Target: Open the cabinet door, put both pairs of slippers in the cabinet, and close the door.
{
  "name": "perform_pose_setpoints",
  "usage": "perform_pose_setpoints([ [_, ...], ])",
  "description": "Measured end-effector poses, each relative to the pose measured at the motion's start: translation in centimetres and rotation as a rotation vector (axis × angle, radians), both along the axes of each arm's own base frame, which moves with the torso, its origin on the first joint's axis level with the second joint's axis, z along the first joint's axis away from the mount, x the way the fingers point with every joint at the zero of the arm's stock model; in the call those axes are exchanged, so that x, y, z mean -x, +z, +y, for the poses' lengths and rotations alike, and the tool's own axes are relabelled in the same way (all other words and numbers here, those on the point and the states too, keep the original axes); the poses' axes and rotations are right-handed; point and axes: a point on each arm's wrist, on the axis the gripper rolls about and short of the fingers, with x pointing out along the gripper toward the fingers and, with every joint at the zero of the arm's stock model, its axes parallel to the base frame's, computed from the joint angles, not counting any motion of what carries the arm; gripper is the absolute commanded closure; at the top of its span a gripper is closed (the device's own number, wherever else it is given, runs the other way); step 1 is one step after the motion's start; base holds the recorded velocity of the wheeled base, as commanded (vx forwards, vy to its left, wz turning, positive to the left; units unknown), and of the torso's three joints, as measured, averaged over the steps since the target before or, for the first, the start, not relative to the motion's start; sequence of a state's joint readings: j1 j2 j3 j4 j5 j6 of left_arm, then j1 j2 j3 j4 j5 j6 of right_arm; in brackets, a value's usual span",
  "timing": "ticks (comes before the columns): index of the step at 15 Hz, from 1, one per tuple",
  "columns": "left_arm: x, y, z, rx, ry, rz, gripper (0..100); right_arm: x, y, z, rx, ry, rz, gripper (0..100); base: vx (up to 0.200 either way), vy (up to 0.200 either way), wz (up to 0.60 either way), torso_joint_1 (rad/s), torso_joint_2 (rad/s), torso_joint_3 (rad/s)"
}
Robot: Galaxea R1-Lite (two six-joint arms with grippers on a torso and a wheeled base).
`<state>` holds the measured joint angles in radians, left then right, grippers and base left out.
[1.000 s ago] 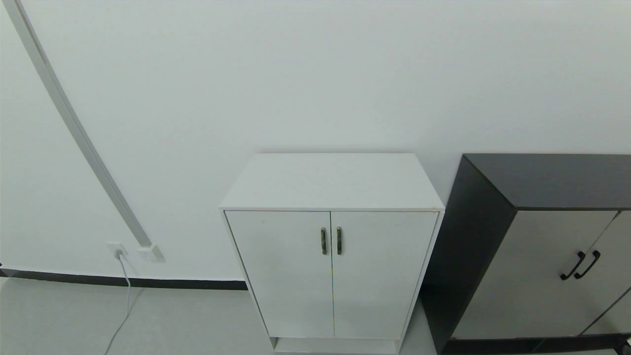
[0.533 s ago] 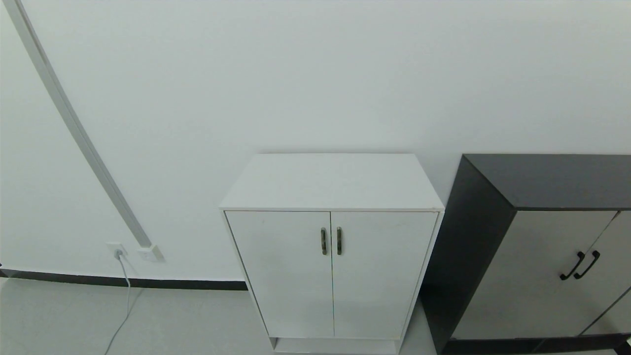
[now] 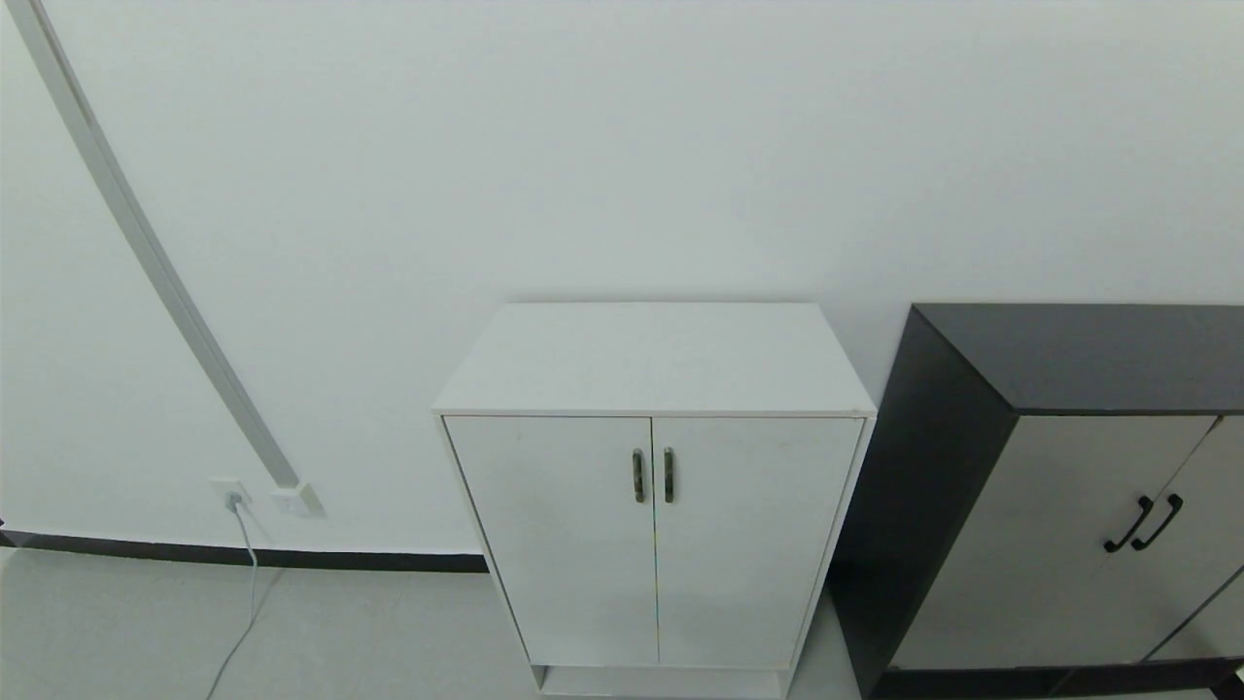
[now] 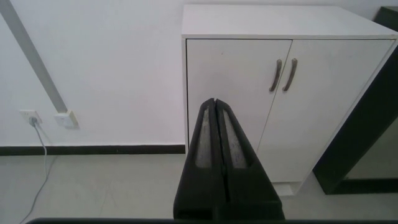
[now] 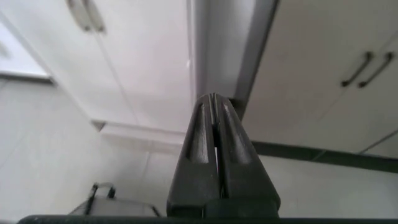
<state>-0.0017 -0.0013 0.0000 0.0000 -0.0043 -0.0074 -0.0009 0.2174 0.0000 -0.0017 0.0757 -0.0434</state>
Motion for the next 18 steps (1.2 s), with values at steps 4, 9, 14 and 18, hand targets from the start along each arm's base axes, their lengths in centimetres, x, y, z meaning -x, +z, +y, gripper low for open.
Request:
perform_pose_setpoints([
  [4,0.0,0.0,0.0,0.001,0.001,0.0,100,0.6,-0.1,0.0,-0.001,-0.041,-0.08,100,0.0,0.0,0.0,0.0,0.0,0.0],
  [9,0.0,0.0,0.0,0.008,0.001,0.0,100,1.0,-0.1,0.0,-0.077,-0.087,-0.133,100,0.0,0.0,0.0,0.0,0.0,0.0],
  [14,0.0,0.0,0.0,0.006,0.001,0.0,100,1.2,-0.2,0.0,-0.081,-0.045,-0.155,100,0.0,0.0,0.0,0.0,0.0,0.0],
  [18,0.0,0.0,0.0,0.005,0.001,0.0,100,1.6,-0.2,-0.2,-0.102,-0.117,-0.208,100,0.0,0.0,0.0,0.0,0.0,0.0],
])
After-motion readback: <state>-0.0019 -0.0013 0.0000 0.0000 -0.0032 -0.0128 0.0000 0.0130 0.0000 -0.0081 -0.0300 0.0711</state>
